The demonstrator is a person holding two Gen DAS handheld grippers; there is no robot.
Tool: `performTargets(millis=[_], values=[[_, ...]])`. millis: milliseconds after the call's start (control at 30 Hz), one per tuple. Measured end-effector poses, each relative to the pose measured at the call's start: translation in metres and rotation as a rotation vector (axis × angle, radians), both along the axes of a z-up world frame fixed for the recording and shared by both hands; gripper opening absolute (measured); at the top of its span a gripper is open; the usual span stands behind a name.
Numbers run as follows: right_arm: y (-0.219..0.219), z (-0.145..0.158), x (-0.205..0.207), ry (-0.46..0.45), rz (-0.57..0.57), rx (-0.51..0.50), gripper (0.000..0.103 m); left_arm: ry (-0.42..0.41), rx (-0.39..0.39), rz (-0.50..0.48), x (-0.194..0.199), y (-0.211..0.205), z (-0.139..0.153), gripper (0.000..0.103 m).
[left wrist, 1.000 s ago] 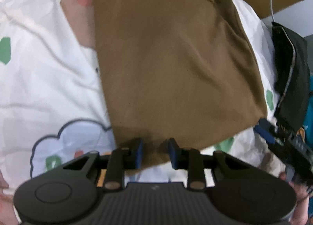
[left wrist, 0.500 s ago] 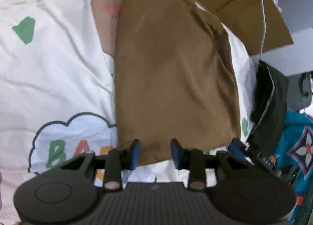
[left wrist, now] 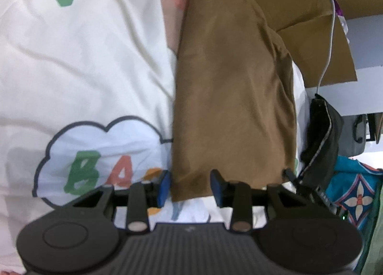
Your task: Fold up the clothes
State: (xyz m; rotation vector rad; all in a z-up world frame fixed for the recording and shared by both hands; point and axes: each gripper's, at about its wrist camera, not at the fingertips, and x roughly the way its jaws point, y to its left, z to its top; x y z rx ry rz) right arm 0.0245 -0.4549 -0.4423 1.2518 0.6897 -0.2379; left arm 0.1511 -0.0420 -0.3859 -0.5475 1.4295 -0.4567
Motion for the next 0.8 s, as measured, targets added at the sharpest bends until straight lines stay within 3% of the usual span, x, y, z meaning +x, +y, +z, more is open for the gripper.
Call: performTargets(millis=[267,433,633,800], values=[[0.001,0.012,0.001,-0.107,0.016,0.032,0.044,-0.003,-0.074,0.073,0.001,0.018,-0.013,0.047],[0.000,0.003,0.010,-0.047,0.054,0.029,0.044,-0.004,-0.133,0.078,0.003,0.020,-0.024,0.047],[-0.005,-0.007,0.017,-0.048,0.051,0.047,0.048,-0.009,-0.194,0.089,0.007,0.030,-0.029,0.047],[-0.008,-0.006,0.022,-0.056,0.063,0.040,0.048,-0.013,-0.256,0.117,0.011,0.026,-0.041,0.038]])
